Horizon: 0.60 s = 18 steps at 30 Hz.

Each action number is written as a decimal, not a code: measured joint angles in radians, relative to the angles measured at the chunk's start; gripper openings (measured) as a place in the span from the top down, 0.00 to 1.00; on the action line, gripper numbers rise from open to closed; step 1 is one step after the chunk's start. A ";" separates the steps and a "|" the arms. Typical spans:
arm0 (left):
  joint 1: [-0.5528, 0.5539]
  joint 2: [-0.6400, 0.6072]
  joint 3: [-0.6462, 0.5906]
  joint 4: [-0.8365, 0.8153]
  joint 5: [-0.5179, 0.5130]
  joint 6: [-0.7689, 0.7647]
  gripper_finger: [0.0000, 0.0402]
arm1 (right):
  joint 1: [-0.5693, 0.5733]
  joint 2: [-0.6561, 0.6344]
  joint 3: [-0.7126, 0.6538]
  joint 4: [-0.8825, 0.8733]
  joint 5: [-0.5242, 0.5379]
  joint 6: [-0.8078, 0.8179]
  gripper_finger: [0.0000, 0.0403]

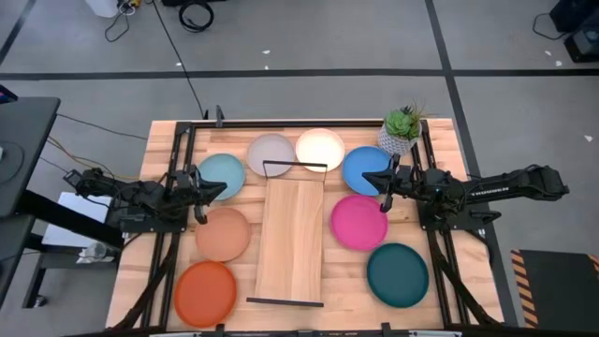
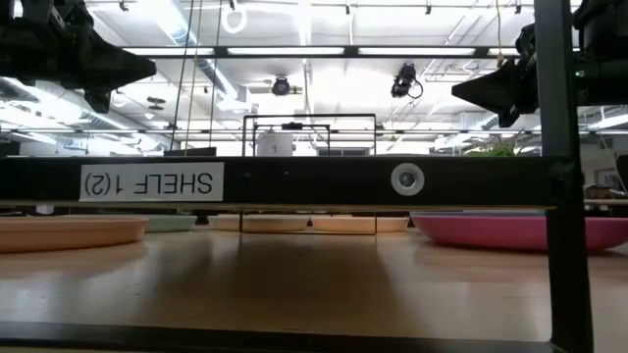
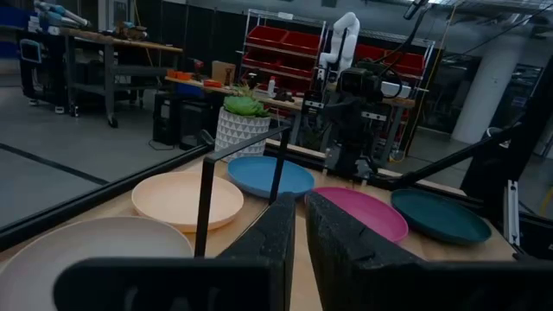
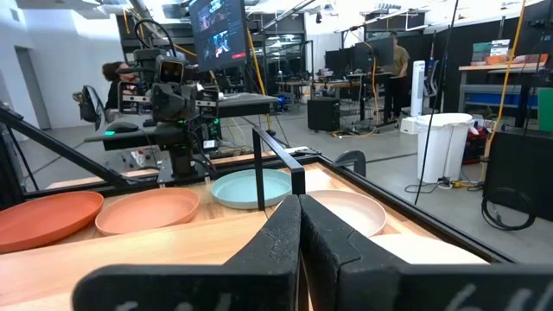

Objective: Place and stack plates onto a shelf

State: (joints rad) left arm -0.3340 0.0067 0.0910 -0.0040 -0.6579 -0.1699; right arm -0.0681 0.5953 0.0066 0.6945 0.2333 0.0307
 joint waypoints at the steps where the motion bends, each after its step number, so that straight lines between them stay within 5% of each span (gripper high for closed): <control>1: 0.000 0.000 0.000 0.000 0.000 0.000 0.90 | 0.000 0.000 0.000 0.000 0.000 0.000 0.97; 9: 0.000 0.000 0.000 0.009 0.000 -0.015 0.90 | 0.000 0.000 0.000 0.010 0.000 0.022 0.97; 18: 0.000 0.000 0.000 0.013 0.015 -0.085 0.90 | 0.003 0.000 0.000 0.048 -0.051 0.487 0.97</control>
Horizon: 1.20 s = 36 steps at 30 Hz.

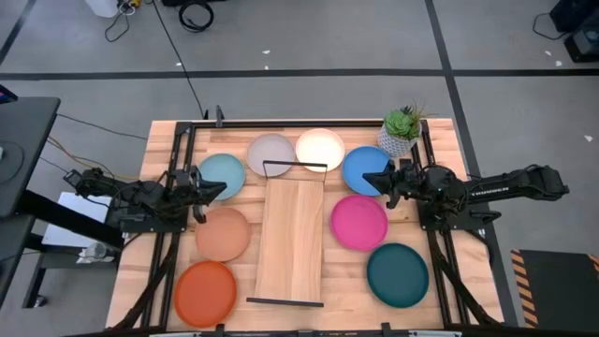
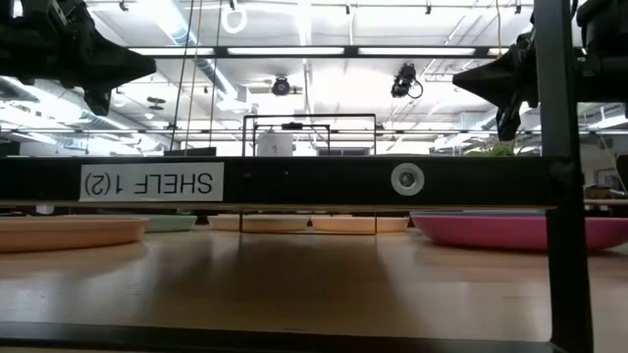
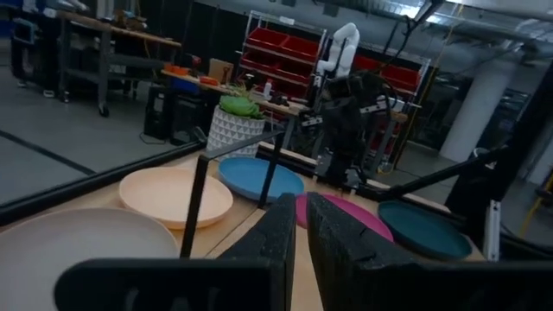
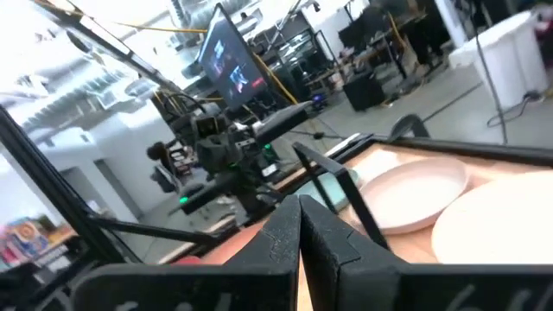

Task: Place and stack plates onto a shelf
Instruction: Put the blue plate on the shelf

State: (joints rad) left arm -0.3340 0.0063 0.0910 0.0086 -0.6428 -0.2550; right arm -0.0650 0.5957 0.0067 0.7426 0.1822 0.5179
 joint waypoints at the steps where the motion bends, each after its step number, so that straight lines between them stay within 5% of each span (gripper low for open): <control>1: 0.000 0.000 0.000 0.000 0.007 0.002 0.90 | 0.000 0.001 0.000 0.000 0.000 0.002 0.97; 6: 0.000 0.000 0.000 -0.010 0.011 0.004 0.90 | -0.018 0.020 0.027 -0.072 -0.017 0.025 0.97; 10: 0.000 0.000 0.000 -0.046 0.063 0.010 0.90 | -0.038 0.065 0.196 -0.499 -0.075 0.066 0.97; 15: 0.000 0.000 0.000 -0.010 0.164 0.053 0.90 | -0.032 0.242 0.422 -0.955 0.082 -0.007 0.97; 24: -0.001 0.000 0.000 -0.019 0.327 0.042 0.90 | -0.029 0.567 0.620 -1.119 0.056 -0.196 0.89; 36: 0.000 0.000 0.000 -0.012 0.151 0.144 0.90 | -0.029 0.745 0.738 -1.341 0.100 -0.223 0.57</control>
State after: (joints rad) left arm -0.3340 0.0063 0.0910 -0.0032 -0.4915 -0.1113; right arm -0.0940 1.3407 0.7444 -0.5984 0.2820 0.2949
